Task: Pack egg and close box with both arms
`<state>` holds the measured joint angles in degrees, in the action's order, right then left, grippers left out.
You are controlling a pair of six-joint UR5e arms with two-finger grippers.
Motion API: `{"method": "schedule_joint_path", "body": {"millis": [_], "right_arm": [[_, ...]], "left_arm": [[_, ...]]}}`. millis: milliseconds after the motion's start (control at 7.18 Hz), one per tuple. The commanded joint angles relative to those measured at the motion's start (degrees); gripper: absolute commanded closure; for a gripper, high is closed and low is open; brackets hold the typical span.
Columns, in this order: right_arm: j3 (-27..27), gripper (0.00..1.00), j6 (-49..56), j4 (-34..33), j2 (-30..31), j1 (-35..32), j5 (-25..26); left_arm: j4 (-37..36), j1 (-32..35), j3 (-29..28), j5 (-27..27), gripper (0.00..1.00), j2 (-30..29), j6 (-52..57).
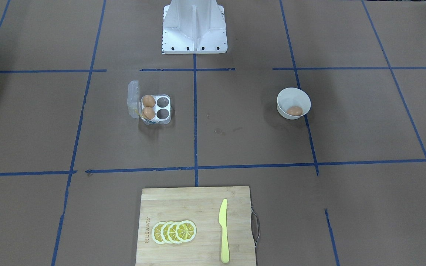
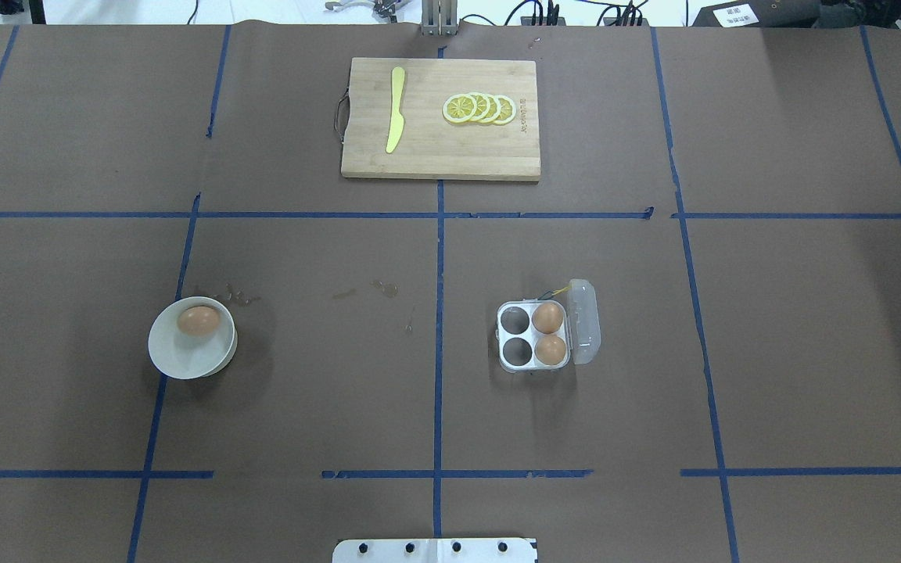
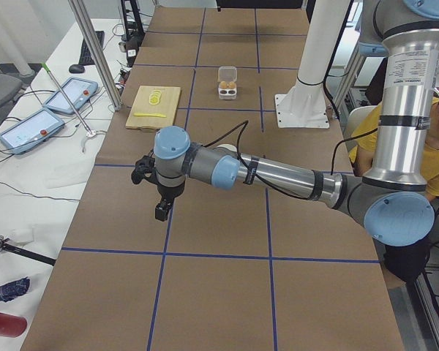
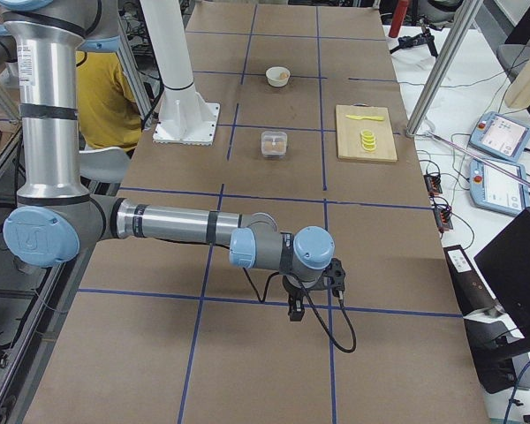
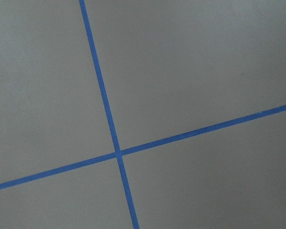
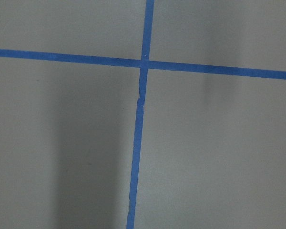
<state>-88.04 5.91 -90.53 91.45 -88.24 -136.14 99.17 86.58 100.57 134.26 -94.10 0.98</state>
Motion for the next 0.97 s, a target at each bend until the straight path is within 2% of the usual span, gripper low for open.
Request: {"method": "schedule_joint_path", "body": {"millis": [0, 139, 557, 696, 835], "right_arm": [[-0.11, 0.00, -0.02, 0.00, 0.13, 0.00, 0.00], [-0.02, 0.00, -0.02, 0.00, 0.13, 0.00, 0.00], [-0.20, 0.00, -0.02, 0.09, -0.04, 0.00, 0.00], [-0.28, 0.00, -0.02, 0.09, -0.13, 0.00, 0.00], [-0.37, 0.00, -0.02, 0.00, -0.05, 0.00, -0.09]], "left_arm": [[9.69, -0.62, -0.72, 0.38, 0.00, -0.47, -3.84], [11.73, -5.76, -0.64, 2.39, 0.00, -1.86, -9.71], [24.37, -18.50, 0.24, 1.54, 0.00, -2.57, -23.25], [26.32, -20.30, 0.33, 1.36, 0.00, -2.58, -29.48], [31.65, -25.62, 0.33, -5.00, 0.01, -2.66, -29.28]]}}
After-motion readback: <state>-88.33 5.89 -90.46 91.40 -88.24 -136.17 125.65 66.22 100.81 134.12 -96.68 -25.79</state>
